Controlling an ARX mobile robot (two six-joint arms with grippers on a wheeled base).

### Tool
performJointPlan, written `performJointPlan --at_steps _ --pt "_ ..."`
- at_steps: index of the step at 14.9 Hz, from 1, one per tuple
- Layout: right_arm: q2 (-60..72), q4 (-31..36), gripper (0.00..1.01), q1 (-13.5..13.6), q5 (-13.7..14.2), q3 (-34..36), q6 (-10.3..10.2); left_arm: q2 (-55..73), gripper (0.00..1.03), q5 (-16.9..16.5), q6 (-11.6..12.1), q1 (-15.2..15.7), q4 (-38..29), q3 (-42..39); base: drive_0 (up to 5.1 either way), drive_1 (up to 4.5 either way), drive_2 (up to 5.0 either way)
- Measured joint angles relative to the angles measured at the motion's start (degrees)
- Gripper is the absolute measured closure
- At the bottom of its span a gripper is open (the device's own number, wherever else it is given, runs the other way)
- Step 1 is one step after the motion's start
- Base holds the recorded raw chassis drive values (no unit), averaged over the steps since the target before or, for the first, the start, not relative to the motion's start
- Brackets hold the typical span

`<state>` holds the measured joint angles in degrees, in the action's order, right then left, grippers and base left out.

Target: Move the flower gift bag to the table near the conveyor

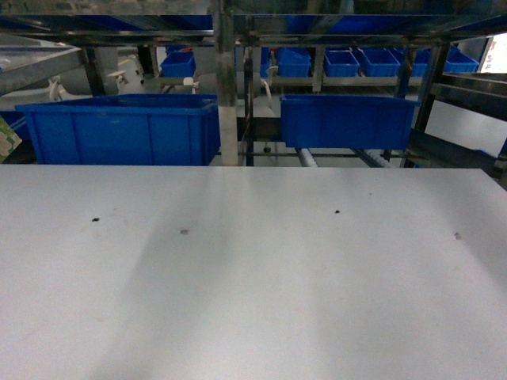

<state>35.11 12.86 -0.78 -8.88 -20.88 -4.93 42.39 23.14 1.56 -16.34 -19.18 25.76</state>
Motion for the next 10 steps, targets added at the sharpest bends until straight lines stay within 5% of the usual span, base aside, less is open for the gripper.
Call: performJointPlan --at_steps 10 --pt "-0.2 0.0 0.99 0.0 -0.2 0.0 0.0 -0.1 1.0 0.0 0.0 0.0 0.1 0.0 -5.0 2.49 2.5"
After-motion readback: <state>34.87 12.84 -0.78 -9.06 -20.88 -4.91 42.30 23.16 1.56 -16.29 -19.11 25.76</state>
